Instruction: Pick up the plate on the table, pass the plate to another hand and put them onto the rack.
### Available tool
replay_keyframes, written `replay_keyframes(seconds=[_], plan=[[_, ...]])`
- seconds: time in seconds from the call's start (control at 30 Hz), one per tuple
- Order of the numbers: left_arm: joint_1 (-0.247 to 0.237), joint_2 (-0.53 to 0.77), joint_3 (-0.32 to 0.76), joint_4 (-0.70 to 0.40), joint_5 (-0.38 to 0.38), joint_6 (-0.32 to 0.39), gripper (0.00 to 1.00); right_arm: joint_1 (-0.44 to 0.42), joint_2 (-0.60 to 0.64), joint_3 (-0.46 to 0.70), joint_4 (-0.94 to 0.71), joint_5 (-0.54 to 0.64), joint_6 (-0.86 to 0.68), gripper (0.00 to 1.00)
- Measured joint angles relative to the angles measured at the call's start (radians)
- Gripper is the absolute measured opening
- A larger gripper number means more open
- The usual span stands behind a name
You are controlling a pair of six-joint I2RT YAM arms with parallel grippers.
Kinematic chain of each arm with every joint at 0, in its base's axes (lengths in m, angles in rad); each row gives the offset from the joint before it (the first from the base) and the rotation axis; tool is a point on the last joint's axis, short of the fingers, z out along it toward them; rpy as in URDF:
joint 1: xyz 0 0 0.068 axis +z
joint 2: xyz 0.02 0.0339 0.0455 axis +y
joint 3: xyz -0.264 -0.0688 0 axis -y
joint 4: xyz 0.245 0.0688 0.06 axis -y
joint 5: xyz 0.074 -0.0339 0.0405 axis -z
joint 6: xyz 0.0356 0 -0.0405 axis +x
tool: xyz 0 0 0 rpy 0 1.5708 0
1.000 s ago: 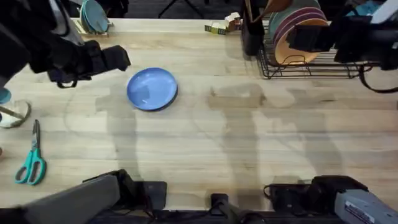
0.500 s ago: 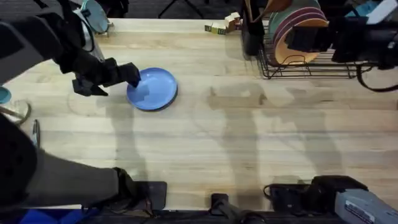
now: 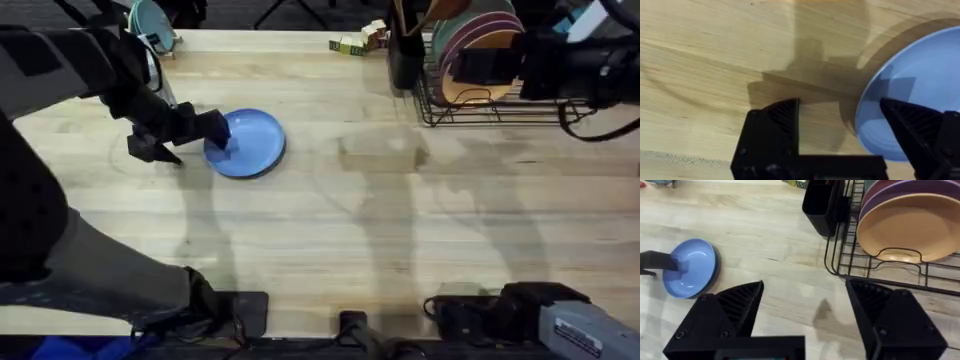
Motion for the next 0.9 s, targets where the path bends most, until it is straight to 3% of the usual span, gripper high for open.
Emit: replay_keyframes(seconds=[0.2, 0.37, 0.43, 0.5, 0.6, 0.73, 0.9], plan=[[0.000, 0.000, 0.000, 0.000, -0.001, -0.001, 0.950, 0.000, 0.000, 0.000, 0.000, 0.000, 0.000, 0.992], [0.007, 0.005, 0.000, 0.004, -0.021, 0.004, 0.664, 0.000, 0.000, 0.000, 0.001, 0.000, 0.000, 0.992], [0.009, 0.006, 0.000, 0.005, -0.023, 0.006, 0.507, 0.000, 0.000, 0.000, 0.001, 0.000, 0.000, 0.992], [0.009, 0.007, 0.000, 0.008, -0.013, 0.007, 0.439, 0.000, 0.000, 0.000, 0.001, 0.000, 0.000, 0.992], [0.009, 0.008, 0.000, 0.011, 0.025, 0.006, 0.354, 0.000, 0.000, 0.000, 0.001, 0.000, 0.000, 0.992], [0.004, 0.013, 0.003, 0.019, 0.113, 0.004, 0.067, 0.000, 0.000, 0.000, 0.001, 0.000, 0.000, 0.992], [0.002, 0.022, 0.003, 0.029, 0.185, -0.001, 0.045, 0.000, 0.000, 0.000, 0.023, -0.001, 0.006, 0.992]])
